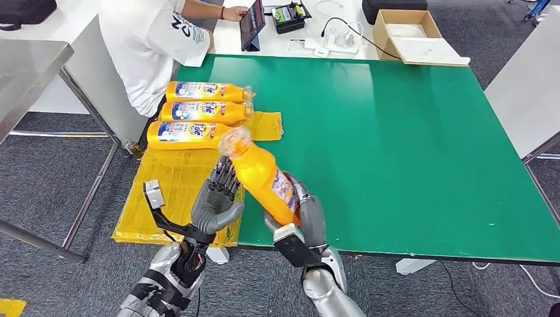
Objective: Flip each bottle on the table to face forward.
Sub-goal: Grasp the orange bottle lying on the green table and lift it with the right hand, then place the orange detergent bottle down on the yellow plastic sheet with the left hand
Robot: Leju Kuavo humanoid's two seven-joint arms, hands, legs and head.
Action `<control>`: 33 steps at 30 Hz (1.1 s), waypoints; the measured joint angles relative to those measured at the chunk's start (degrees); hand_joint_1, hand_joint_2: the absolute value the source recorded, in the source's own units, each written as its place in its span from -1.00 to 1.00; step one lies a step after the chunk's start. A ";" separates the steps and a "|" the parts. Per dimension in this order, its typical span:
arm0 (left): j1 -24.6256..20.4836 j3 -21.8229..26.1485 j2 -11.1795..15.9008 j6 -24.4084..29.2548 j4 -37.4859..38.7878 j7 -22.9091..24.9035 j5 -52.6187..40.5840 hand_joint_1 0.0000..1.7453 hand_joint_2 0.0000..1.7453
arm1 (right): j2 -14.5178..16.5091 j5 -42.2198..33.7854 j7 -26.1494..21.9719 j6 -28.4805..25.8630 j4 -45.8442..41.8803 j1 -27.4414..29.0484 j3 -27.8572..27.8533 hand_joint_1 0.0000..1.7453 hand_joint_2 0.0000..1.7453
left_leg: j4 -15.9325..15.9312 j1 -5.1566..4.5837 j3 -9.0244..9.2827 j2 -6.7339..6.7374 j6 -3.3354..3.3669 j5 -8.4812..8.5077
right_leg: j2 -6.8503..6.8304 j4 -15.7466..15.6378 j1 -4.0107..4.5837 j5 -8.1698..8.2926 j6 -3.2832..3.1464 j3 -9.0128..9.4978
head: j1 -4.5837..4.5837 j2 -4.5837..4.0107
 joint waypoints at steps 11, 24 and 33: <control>-1.53 -1.56 0.66 -0.26 1.39 0.56 0.32 -1.00 1.00 | 2.84 0.26 -0.04 0.60 7.35 -2.54 4.81 1.00 1.00 | 0.00 0.00 -0.01 -0.01 0.00 0.00 | 0.00 0.00 0.00 0.00 0.00 -0.02 | 0.00 0.00; -2.29 -2.45 1.84 0.09 2.86 0.51 0.10 1.00 1.00 | 3.95 0.07 0.89 -1.09 12.72 -5.07 7.69 1.00 1.00 | 0.00 0.00 -0.01 0.00 0.00 0.00 | 0.01 0.00 0.00 0.00 0.00 -0.05 | 0.00 0.00; -2.70 -3.03 2.24 0.04 3.47 0.50 0.16 1.00 1.00 | 4.09 -0.02 1.07 -1.73 14.27 -5.76 8.22 1.00 1.00 | 0.00 0.00 -0.02 0.00 0.00 0.00 | 0.01 0.00 0.00 0.00 0.00 -0.06 | 0.01 0.00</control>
